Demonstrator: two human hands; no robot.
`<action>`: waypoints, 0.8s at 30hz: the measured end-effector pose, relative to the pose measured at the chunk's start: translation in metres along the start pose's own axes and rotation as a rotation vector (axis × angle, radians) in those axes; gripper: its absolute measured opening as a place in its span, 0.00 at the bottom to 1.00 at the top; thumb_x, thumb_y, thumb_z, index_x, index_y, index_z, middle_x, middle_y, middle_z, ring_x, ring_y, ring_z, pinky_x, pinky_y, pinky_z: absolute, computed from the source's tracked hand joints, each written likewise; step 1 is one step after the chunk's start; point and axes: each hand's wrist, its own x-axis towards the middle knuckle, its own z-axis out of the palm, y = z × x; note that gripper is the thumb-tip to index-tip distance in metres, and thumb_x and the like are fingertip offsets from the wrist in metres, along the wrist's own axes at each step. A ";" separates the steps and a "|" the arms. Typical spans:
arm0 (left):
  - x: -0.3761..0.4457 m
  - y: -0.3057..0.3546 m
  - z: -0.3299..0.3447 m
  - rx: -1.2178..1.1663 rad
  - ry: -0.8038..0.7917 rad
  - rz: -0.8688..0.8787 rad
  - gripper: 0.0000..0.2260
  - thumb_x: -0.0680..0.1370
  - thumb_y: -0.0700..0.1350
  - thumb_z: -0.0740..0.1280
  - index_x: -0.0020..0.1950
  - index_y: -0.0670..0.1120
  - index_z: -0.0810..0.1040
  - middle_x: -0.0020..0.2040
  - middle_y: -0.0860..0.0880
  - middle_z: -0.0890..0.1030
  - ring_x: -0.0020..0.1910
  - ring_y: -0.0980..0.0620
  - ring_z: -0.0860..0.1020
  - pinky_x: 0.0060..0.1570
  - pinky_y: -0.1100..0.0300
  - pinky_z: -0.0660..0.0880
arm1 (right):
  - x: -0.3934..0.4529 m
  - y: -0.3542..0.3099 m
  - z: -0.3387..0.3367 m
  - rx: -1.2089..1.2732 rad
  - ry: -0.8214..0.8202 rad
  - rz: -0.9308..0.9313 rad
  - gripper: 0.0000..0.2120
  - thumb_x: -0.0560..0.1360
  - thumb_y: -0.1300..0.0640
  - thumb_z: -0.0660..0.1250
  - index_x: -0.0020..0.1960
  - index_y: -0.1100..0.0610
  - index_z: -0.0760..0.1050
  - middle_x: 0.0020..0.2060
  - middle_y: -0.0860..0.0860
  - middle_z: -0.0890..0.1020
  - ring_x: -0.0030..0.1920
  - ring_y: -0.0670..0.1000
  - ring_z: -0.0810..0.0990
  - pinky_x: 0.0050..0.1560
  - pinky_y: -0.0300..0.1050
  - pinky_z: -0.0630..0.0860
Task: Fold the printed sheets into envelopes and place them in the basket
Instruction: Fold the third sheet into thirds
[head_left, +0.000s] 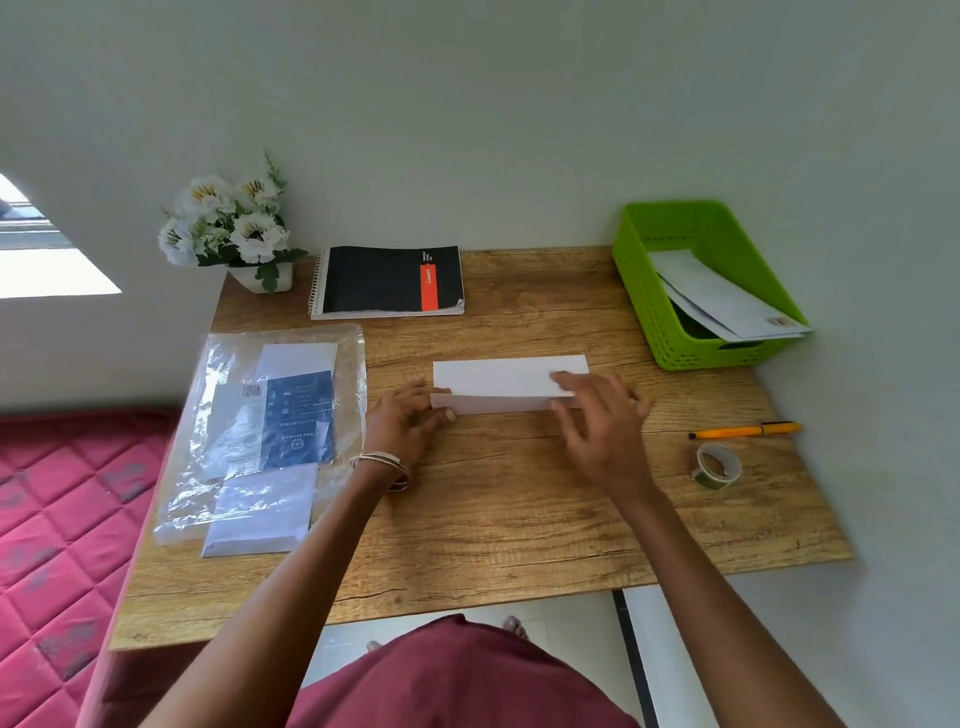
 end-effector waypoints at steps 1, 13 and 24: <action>0.000 0.001 0.001 -0.030 0.009 -0.028 0.13 0.73 0.54 0.68 0.55 0.53 0.81 0.62 0.53 0.78 0.65 0.53 0.71 0.66 0.45 0.66 | 0.001 0.007 -0.001 0.040 0.014 0.113 0.15 0.75 0.48 0.63 0.61 0.49 0.75 0.53 0.45 0.80 0.57 0.50 0.74 0.52 0.44 0.53; 0.007 0.027 0.013 0.076 0.240 -0.216 0.20 0.70 0.51 0.72 0.60 0.53 0.72 0.53 0.53 0.78 0.56 0.49 0.74 0.62 0.47 0.63 | 0.017 0.032 0.021 0.237 -0.118 0.740 0.22 0.70 0.57 0.73 0.63 0.51 0.72 0.50 0.48 0.79 0.60 0.55 0.70 0.52 0.48 0.56; 0.006 0.028 0.015 0.578 -0.115 0.000 0.24 0.80 0.47 0.55 0.71 0.68 0.53 0.76 0.60 0.50 0.73 0.46 0.51 0.65 0.46 0.51 | 0.028 0.001 0.038 -0.160 -0.658 0.023 0.32 0.77 0.63 0.59 0.77 0.47 0.52 0.77 0.48 0.52 0.76 0.51 0.50 0.69 0.56 0.52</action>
